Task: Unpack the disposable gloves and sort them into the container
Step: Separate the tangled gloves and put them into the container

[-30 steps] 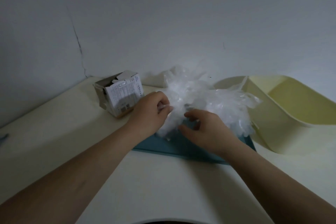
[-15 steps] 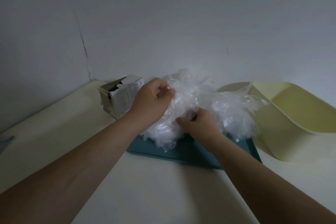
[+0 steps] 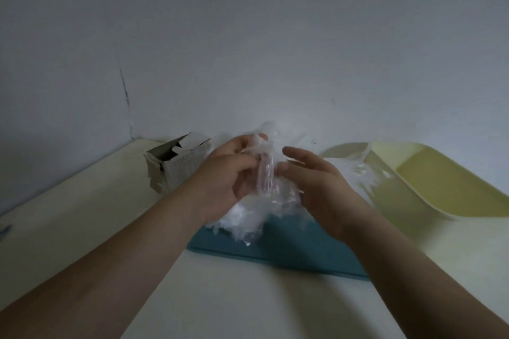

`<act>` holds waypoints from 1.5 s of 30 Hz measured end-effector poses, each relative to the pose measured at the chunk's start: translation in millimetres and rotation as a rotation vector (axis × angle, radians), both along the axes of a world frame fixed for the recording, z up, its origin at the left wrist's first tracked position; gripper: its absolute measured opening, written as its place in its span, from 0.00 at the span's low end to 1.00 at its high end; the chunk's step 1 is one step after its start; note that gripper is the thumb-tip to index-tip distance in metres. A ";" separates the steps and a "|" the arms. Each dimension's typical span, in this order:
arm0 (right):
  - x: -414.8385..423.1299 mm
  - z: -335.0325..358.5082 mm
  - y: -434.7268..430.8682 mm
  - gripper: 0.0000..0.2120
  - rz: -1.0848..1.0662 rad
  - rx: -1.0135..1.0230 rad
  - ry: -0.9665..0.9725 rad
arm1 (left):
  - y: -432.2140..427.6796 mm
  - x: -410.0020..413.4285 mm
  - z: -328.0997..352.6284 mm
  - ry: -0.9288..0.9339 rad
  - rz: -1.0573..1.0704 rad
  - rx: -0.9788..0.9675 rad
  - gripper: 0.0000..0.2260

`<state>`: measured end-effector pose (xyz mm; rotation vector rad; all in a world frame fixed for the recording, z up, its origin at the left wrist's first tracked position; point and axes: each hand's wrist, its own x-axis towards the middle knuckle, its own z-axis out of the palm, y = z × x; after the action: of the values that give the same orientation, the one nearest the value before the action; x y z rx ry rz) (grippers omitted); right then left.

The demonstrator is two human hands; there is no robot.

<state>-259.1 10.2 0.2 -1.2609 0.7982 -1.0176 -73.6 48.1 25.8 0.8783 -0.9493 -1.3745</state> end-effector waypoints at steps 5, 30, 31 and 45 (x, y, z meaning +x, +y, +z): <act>-28.7 -2.9 9.4 0.19 0.158 0.068 0.002 | -3.5 -23.0 -13.4 0.046 -0.157 -0.074 0.26; -12.9 -30.5 33.9 0.19 -0.269 0.059 -0.275 | 9.3 -19.0 -36.7 -0.020 -0.002 0.047 0.15; -17.7 -32.4 35.0 0.19 -0.272 0.068 -0.262 | 8.1 -14.8 -32.7 -0.018 0.008 0.033 0.11; -29.6 6.2 46.4 0.33 -0.191 -0.334 0.297 | 21.2 9.4 2.5 -0.441 -0.314 0.016 0.09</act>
<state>-288.7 56.6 6.4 -1.6727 1.0203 -1.1659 -64.2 69.3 28.4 1.1048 -1.4647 -1.4806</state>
